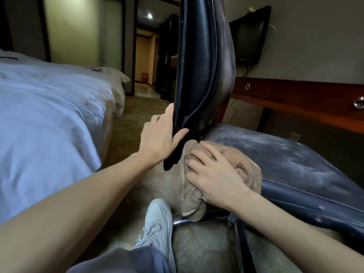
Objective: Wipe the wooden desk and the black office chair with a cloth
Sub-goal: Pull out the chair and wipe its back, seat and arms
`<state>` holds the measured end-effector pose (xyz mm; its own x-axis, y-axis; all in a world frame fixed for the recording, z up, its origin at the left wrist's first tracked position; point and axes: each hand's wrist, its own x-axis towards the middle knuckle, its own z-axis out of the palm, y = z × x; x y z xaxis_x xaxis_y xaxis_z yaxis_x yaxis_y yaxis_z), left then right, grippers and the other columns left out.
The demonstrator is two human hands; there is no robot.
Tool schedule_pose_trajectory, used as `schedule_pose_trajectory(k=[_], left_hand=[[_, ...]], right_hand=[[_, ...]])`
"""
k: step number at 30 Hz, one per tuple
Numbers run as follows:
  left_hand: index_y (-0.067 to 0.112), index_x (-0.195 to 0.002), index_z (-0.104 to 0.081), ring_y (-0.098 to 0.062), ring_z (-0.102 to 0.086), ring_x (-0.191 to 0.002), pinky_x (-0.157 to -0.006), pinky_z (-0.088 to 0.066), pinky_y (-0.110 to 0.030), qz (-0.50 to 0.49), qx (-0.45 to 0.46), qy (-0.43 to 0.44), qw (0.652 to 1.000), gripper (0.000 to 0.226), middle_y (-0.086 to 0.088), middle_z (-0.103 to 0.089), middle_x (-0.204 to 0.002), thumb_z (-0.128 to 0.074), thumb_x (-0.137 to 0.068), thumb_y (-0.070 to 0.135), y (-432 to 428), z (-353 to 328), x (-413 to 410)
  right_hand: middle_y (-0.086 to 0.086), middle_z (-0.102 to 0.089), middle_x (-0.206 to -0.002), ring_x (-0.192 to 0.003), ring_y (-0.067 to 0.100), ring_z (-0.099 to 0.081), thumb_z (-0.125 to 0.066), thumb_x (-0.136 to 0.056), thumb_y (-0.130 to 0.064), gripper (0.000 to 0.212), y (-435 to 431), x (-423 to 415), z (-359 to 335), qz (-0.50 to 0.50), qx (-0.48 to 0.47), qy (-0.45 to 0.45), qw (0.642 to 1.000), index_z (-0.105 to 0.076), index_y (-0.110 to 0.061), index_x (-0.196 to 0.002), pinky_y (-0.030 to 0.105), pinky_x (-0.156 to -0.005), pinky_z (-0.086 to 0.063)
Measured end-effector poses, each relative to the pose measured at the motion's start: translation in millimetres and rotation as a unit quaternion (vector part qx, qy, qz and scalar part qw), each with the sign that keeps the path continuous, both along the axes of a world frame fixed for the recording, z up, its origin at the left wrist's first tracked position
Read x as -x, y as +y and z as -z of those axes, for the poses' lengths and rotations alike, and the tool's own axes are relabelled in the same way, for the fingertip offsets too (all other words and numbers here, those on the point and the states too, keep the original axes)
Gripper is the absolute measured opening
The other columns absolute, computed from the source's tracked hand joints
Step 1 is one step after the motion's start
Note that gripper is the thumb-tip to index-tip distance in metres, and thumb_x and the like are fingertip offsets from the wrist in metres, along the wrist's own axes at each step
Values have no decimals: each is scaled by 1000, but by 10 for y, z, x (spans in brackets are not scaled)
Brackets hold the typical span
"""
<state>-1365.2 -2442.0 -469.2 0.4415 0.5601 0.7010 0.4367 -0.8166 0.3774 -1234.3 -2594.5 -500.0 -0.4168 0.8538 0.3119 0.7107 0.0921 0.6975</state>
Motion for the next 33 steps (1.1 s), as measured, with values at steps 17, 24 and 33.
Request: schedule_pose_trajectory(k=[17,24,33], left_hand=[[24,-136,-60,-22,-64,-121,-106,-50,-40,97,262,26,960,53,0,-69,-131,-74,-91,47,398,113,-84],[25,-134,-60,-15,-67,-109,-94,-48,-26,105,260,20,960,51,5,-72,-120,-81,-88,28,467,137,-73],[28,-133,-59,-21,-68,-113,-103,-52,-43,78,237,31,968,44,5,-73,-121,-76,-92,30,470,138,-39]], right_hand=[[23,-58,-136,-138,45,-44,-40,-86,-11,41,-977,-662,185,26,-45,-86,995,-67,-9,-117,68,-117,-26],[23,-55,-142,-140,45,-43,-52,-92,-9,37,-531,-537,178,39,-31,-86,995,-63,-13,-127,68,-116,-29],[23,-54,-141,-140,43,-44,-40,-97,-12,33,25,-144,319,62,-53,-79,994,-62,-11,-122,65,-118,-26]])
